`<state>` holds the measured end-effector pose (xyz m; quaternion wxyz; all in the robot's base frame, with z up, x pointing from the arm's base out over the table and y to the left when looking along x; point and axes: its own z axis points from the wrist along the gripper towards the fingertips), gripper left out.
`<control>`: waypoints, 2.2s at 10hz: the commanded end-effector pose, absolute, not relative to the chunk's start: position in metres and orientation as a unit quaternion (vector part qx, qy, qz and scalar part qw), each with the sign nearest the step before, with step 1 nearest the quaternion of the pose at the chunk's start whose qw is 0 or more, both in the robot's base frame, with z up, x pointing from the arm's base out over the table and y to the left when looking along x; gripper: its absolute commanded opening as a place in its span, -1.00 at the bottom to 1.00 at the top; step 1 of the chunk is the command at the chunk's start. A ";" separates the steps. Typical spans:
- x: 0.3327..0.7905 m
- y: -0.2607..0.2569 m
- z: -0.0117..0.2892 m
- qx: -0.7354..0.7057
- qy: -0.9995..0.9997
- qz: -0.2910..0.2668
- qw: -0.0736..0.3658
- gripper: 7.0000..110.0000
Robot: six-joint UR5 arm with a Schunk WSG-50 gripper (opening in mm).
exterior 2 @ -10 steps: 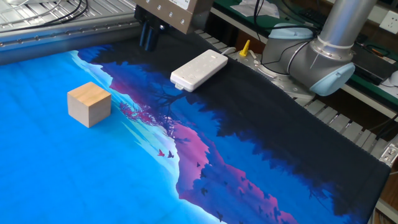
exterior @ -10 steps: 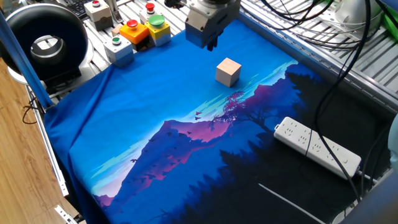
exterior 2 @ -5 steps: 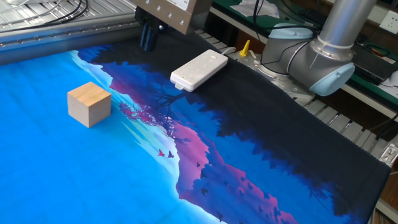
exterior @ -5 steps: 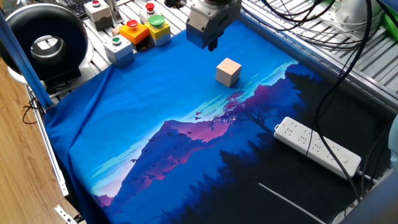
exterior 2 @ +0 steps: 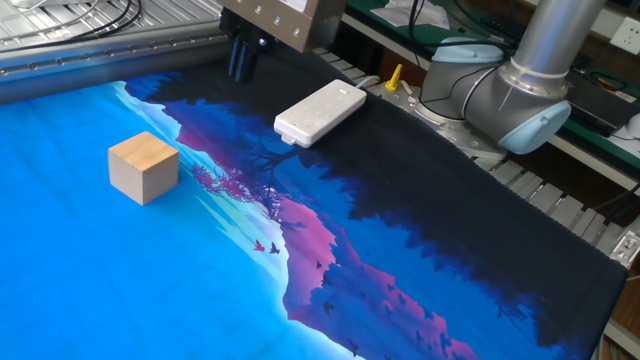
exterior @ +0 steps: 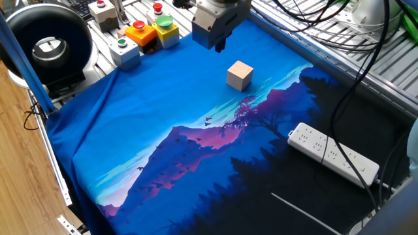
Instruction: Pick up the small block on the left and move it to the right
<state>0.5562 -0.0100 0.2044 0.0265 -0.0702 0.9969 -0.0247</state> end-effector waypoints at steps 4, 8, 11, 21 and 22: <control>0.557 0.006 0.211 -0.060 0.998 -0.015 0.021 -1.00; 0.552 -0.047 0.189 -0.088 0.994 -0.026 0.051 -1.00; 0.546 -0.057 0.181 -0.108 0.992 -0.017 0.061 -1.00; 0.523 -0.017 0.181 0.089 0.993 0.072 0.012 -1.00; 0.522 -0.033 0.180 0.087 0.995 0.038 0.013 -1.00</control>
